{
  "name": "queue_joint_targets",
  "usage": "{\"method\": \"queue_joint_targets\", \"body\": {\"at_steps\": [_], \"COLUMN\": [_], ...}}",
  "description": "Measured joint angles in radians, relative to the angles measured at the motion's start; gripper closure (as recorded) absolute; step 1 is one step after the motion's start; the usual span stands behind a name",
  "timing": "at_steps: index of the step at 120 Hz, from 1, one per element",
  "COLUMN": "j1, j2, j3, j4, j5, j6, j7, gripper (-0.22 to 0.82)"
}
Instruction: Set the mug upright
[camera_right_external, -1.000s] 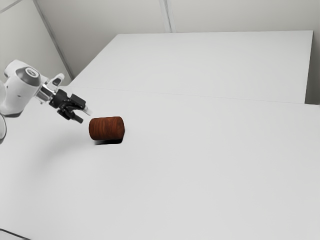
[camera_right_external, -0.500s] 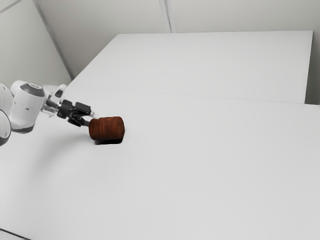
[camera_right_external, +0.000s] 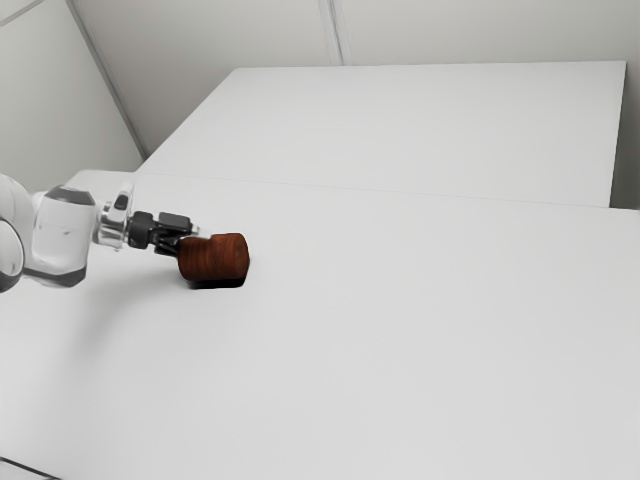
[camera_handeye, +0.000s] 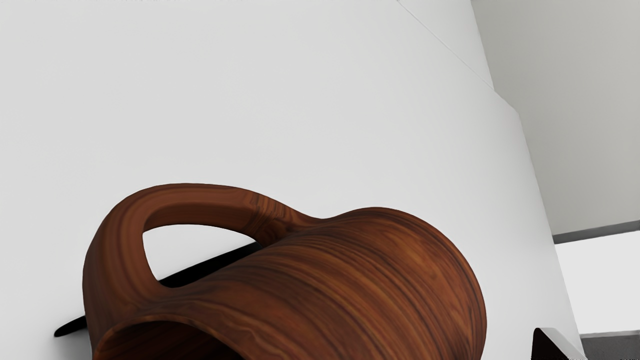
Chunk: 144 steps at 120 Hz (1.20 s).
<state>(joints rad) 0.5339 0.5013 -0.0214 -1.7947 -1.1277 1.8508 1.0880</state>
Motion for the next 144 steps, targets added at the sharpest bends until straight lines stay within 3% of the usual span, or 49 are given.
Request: {"method": "queue_joint_targets", "body": {"at_steps": [30,63,104,144], "j1": [-0.001,-0.008,-0.052,-0.185], "j2": [-0.005,-0.055,-0.207,-0.375], "j3": [-0.006,-0.013,-0.014,-0.005], "j4": [0.001,-0.012,-0.042,-0.042], "j5": [-0.018,-0.02,0.018,0.389], "j6": [-0.01,-0.009,-0.001,0.014], "j7": [0.06,0.103,0.131,0.009], "gripper": [0.51,0.72,0.77,0.78]}}
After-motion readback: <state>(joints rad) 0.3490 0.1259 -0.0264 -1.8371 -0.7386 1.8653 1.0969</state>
